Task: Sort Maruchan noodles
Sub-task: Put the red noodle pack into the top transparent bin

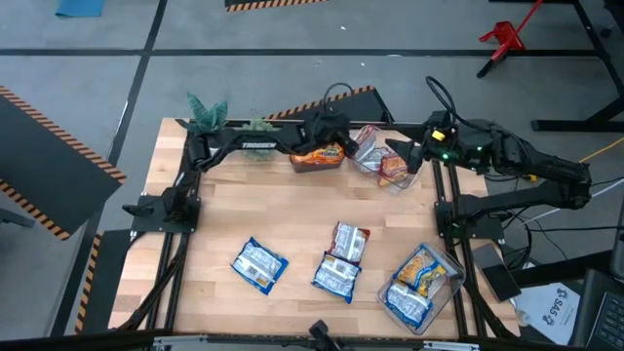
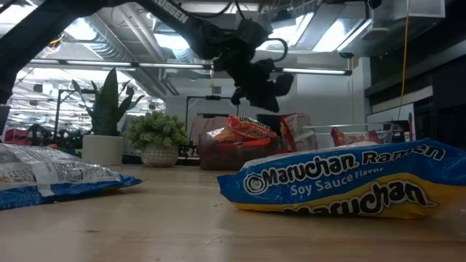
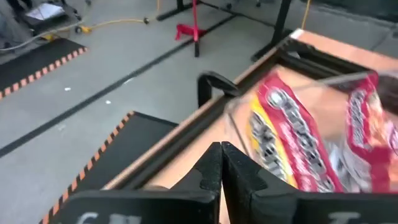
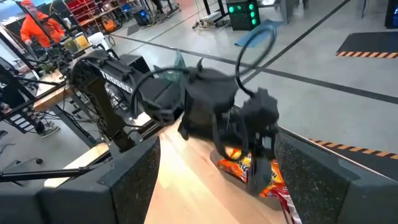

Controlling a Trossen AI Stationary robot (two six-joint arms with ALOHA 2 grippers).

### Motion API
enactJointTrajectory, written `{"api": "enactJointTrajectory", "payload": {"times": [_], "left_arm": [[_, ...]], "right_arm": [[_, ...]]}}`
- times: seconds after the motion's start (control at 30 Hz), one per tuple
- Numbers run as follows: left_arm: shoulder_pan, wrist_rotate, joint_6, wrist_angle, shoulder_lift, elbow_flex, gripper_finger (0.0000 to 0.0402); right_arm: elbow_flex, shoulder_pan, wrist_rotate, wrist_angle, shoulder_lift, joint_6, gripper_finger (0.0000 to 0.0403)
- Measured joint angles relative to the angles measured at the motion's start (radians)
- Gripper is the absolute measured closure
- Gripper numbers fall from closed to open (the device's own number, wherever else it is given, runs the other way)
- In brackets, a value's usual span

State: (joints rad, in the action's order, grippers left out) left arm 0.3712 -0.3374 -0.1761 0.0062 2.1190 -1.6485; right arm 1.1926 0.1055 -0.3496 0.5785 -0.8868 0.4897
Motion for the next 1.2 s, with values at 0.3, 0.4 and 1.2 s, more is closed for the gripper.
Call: {"api": "enactJointTrajectory", "payload": {"times": [0.3, 0.4, 1.2], "left_arm": [[-0.037, 0.098, -0.030, 0.044, 0.054, -0.001, 0.0401], [-0.050, 0.233, -0.084, 0.131, 0.096, -0.003, 0.0401], [-0.045, 0.227, 0.000, -0.263, -0.098, -0.198, 0.0401]], "right_arm": [[0.000, 0.000, 0.000, 0.000, 0.000, 0.000, 0.0102], [0.000, 0.000, 0.000, -0.001, 0.000, 0.000, 0.0102], [-0.259, 0.234, -0.085, 0.165, -0.278, 0.072, 0.0102]]}}
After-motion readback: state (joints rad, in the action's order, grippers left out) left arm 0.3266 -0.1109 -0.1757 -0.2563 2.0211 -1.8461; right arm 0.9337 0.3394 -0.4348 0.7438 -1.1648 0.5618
